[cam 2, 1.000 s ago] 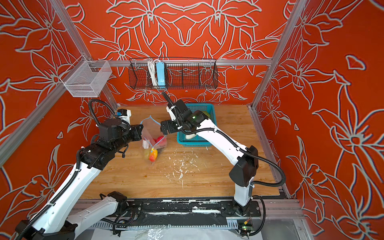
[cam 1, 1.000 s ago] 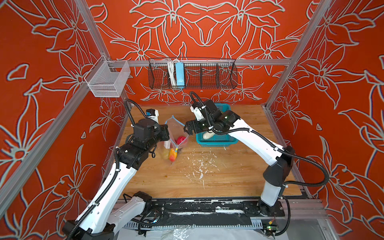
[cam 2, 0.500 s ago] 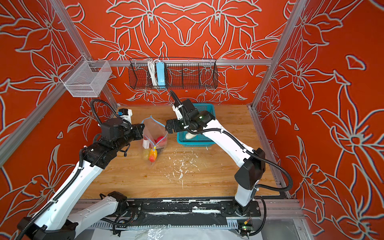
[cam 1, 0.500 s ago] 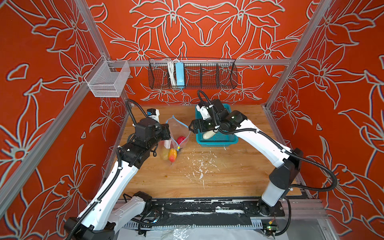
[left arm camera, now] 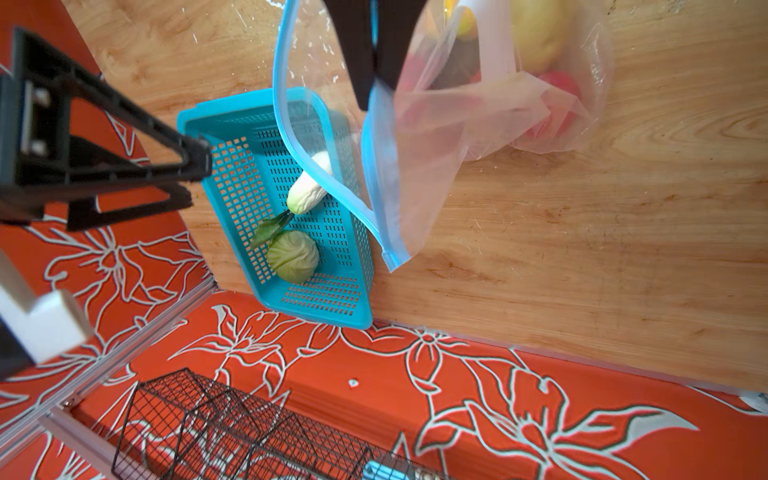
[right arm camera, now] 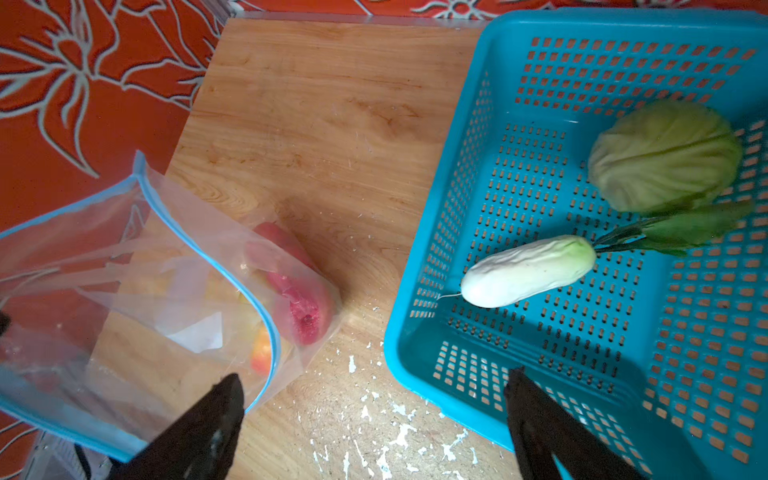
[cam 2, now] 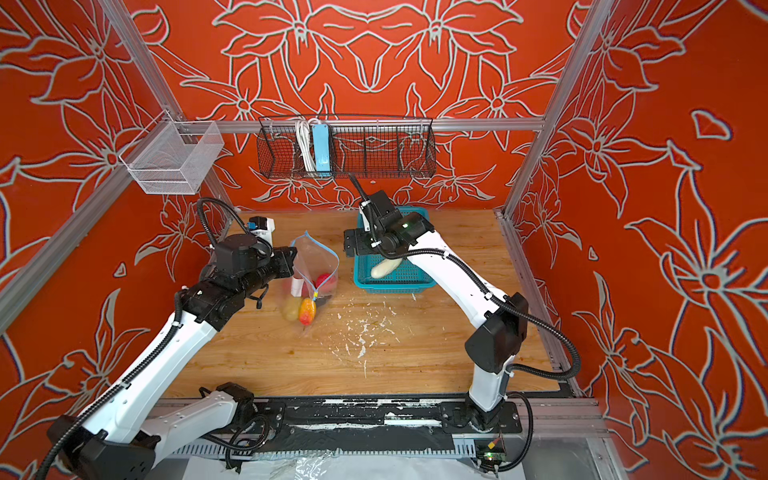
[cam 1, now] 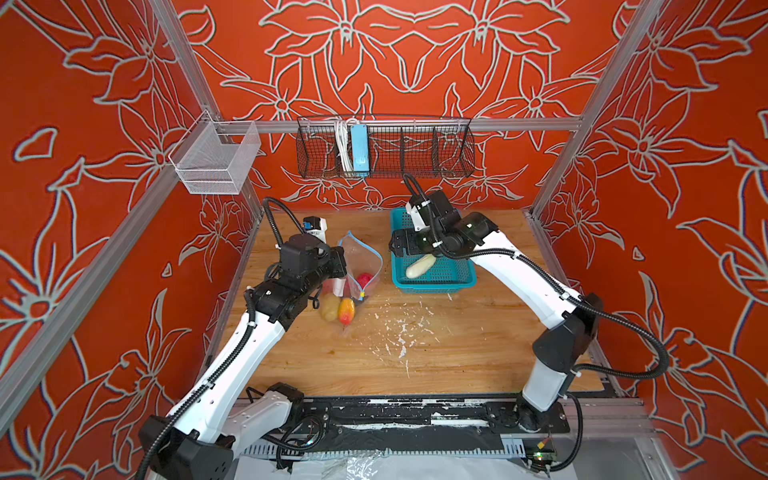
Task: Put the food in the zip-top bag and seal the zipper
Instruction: 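Move the right gripper back over the basket toward the white radish, then lower the right gripper into the basket and close on the white radish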
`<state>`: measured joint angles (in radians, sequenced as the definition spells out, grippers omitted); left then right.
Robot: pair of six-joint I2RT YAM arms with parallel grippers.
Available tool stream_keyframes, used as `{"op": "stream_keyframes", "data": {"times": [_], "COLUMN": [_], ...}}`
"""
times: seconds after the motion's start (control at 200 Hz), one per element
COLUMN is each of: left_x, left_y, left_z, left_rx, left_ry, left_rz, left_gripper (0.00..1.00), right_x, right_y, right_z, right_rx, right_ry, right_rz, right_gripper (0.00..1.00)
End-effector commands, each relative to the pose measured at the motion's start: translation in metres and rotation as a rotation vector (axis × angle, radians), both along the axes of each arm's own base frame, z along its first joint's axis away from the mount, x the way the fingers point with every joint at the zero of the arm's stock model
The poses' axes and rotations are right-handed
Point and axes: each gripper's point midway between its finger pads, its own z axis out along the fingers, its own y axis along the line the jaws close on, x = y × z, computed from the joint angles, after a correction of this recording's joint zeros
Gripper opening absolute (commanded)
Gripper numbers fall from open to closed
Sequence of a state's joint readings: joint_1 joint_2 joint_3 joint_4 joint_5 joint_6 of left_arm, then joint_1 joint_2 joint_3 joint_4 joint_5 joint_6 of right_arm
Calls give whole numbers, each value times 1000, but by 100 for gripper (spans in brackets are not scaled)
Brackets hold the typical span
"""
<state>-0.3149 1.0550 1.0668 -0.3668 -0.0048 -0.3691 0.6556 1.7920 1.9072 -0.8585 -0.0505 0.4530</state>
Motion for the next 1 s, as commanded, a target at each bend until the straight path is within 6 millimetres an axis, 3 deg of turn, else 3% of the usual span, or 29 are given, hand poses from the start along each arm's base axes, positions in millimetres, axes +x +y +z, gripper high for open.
{"op": "stream_keyframes", "data": {"times": [0.0,0.41,0.485,0.991], "left_x": [6,4,3,-4], "left_y": [-4,-12,-13,-8], "left_z": [3,-17,-18,-11], "left_rx": [8,40,32,42], "left_ry": [-27,4,8,-10], "left_rz": [-26,-87,-90,-80], "left_gripper": [0,0,0,0], "right_x": [7,21,16,26], "right_y": [-19,-48,-56,-56], "right_z": [-14,-43,-53,-122], "right_rx": [-74,-196,-245,-296], "right_ry": [39,116,163,325], "right_rz": [-83,-203,-220,-252], "right_gripper": [98,98,98,98]}}
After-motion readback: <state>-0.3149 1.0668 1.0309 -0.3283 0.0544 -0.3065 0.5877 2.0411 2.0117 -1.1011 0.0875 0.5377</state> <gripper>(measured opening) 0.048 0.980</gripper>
